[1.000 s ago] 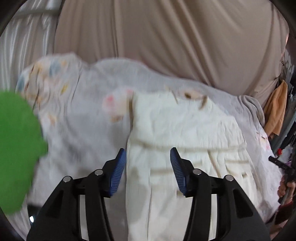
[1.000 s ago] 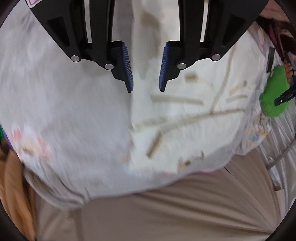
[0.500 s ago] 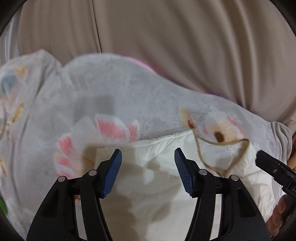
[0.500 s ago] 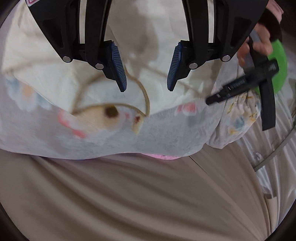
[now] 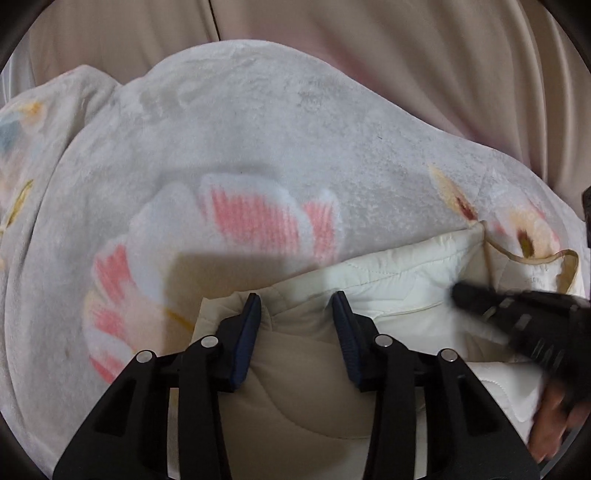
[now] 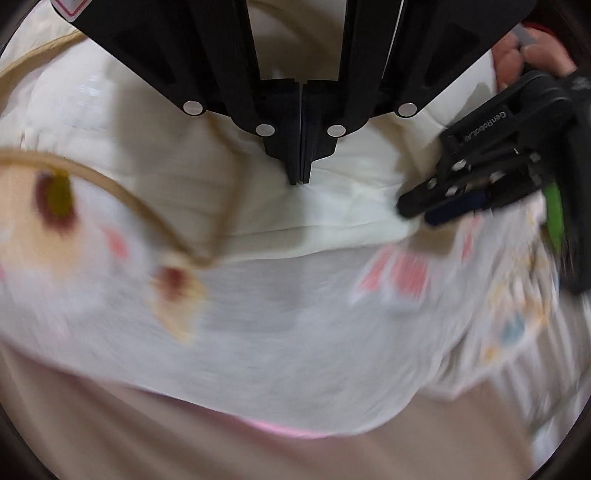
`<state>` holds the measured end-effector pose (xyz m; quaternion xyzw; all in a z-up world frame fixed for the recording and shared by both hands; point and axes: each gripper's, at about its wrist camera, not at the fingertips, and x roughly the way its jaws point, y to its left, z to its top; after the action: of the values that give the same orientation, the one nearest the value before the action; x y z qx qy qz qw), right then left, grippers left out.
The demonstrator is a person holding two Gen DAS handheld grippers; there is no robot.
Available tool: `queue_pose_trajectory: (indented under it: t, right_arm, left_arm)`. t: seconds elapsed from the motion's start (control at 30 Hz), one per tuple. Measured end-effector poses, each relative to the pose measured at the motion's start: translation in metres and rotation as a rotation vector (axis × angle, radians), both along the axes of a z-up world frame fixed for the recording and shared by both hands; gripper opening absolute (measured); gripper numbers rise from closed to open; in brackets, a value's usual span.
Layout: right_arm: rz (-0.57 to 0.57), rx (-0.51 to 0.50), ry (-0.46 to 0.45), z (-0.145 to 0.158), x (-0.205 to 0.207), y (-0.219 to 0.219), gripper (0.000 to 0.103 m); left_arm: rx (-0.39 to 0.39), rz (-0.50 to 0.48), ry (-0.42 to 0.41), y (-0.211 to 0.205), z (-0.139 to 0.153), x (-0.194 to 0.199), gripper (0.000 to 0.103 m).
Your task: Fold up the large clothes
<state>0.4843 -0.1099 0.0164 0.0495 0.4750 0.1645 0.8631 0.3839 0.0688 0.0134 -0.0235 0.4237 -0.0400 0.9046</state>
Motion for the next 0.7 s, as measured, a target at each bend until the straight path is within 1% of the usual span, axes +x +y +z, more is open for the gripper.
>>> queue_pose_trajectory:
  t: [0.07, 0.1, 0.13, 0.17, 0.23, 0.27, 0.3, 0.33, 0.37, 0.4, 0.43, 0.47, 0.5, 0.53, 0.57, 0.63, 0.7]
  right_arm:
    - [-0.081, 0.016, -0.019, 0.003, -0.002, -0.027, 0.000]
    - [-0.126, 0.005, -0.031, 0.006, -0.006, -0.039, 0.000]
    - [-0.181, -0.039, -0.050, 0.010, -0.011, -0.049, 0.000]
    - [-0.233, -0.055, -0.079, 0.018, -0.021, -0.064, 0.000]
    - [-0.309, -0.033, -0.126, 0.035, -0.043, -0.096, 0.000]
    - [-0.347, -0.006, -0.150, 0.047, -0.061, -0.118, 0.000]
    - [-0.376, 0.012, -0.167, 0.055, -0.076, -0.137, 0.001]
    - [-0.406, 0.021, -0.180, 0.063, -0.091, -0.156, 0.002]
    - [-0.443, 0.031, -0.192, 0.070, -0.110, -0.181, 0.008]
    - [-0.469, 0.043, -0.201, 0.075, -0.125, -0.197, 0.013]
    - [-0.494, 0.056, -0.200, 0.077, -0.138, -0.213, 0.014]
    - [-0.511, 0.064, -0.191, 0.075, -0.146, -0.227, 0.017]
    - [-0.522, 0.067, -0.173, 0.074, -0.155, -0.237, 0.031]
    - [-0.538, 0.065, -0.160, 0.071, -0.163, -0.247, 0.040]
    - [-0.560, 0.057, -0.158, 0.068, -0.164, -0.255, 0.054]
    - [-0.602, 0.029, -0.159, 0.062, -0.173, -0.270, 0.056]
    - [-0.652, 0.020, -0.141, 0.052, -0.180, -0.289, 0.057]
  left_arm:
    - [0.004, 0.017, -0.013, 0.000, 0.001, -0.001, 0.040]
    - [-0.004, 0.032, -0.022, 0.003, 0.002, -0.001, 0.040]
    - [-0.017, 0.046, -0.030, 0.008, 0.005, 0.000, 0.041]
    - [-0.036, 0.079, -0.048, 0.015, 0.010, -0.002, 0.040]
    - [-0.013, 0.169, -0.082, 0.028, 0.023, -0.004, 0.039]
    - [-0.039, 0.184, -0.104, 0.035, 0.033, -0.007, 0.039]
    - [-0.081, 0.168, -0.110, 0.038, 0.042, -0.009, 0.039]
    - [-0.120, 0.142, -0.111, 0.037, 0.052, -0.011, 0.039]
    - [-0.154, 0.095, -0.117, 0.027, 0.066, -0.016, 0.039]
    - [-0.167, 0.042, -0.126, 0.013, 0.077, -0.020, 0.039]
    - [-0.174, -0.041, -0.134, -0.011, 0.089, -0.026, 0.041]
    - [-0.178, -0.107, -0.130, -0.032, 0.095, -0.031, 0.049]
    - [-0.180, -0.179, -0.120, -0.057, 0.099, -0.036, 0.055]
    - [-0.182, -0.256, -0.107, -0.084, 0.100, -0.039, 0.066]
    - [-0.179, -0.331, -0.095, -0.115, 0.098, -0.042, 0.070]
    - [-0.148, -0.424, -0.076, -0.168, 0.089, -0.044, 0.070]
    - [-0.130, -0.460, -0.028, -0.208, 0.071, -0.031, 0.072]
